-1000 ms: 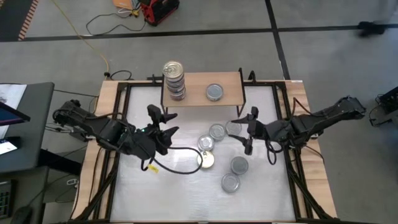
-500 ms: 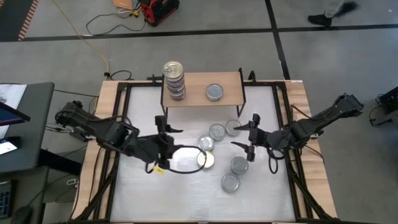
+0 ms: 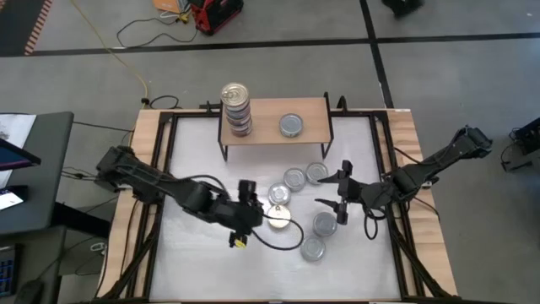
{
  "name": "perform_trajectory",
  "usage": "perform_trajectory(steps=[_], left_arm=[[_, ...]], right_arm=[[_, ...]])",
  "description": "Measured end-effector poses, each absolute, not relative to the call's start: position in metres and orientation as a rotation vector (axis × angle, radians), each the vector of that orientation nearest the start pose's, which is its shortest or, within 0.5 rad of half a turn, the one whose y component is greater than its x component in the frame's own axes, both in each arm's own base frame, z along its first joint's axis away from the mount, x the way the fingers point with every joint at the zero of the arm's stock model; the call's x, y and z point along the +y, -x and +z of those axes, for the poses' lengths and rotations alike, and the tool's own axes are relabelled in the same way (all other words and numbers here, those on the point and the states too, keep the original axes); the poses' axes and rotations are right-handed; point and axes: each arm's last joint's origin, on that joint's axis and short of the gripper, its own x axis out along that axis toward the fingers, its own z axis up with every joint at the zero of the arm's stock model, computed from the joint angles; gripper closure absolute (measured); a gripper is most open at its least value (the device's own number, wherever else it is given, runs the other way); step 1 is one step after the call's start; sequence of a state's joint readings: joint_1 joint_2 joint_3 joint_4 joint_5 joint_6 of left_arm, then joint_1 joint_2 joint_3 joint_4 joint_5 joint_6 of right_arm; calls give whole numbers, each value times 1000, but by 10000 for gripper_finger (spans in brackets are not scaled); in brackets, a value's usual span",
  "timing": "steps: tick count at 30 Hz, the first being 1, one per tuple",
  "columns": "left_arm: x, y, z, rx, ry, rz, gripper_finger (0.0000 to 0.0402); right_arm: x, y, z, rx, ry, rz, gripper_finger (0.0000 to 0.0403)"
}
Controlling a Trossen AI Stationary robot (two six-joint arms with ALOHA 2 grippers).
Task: Stack canned seafood by type on shelf
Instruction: Stack the blue tuna can on top of the blue tuna can
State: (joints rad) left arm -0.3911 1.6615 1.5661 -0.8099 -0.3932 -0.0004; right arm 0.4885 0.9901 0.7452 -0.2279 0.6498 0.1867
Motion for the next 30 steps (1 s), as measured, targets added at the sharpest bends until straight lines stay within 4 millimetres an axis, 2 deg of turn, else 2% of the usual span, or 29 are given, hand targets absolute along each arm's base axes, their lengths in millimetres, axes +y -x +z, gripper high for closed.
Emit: perform_trajectory(steps=[13, 19, 23, 30], left_arm=[[-91, -384, 282, 898, -219, -98, 171], [-93, -403, 246, 859, -227, -150, 171], [-91, -402, 220, 779, -212, -179, 171], [-65, -375, 202, 687, -113, -111, 171]], right_arm=[[84, -188, 276, 431, 73, -190, 112], [87, -185, 273, 463, 75, -180, 112], [90, -181, 273, 474, 81, -161, 112], [92, -175, 278, 440, 61, -143, 112]])
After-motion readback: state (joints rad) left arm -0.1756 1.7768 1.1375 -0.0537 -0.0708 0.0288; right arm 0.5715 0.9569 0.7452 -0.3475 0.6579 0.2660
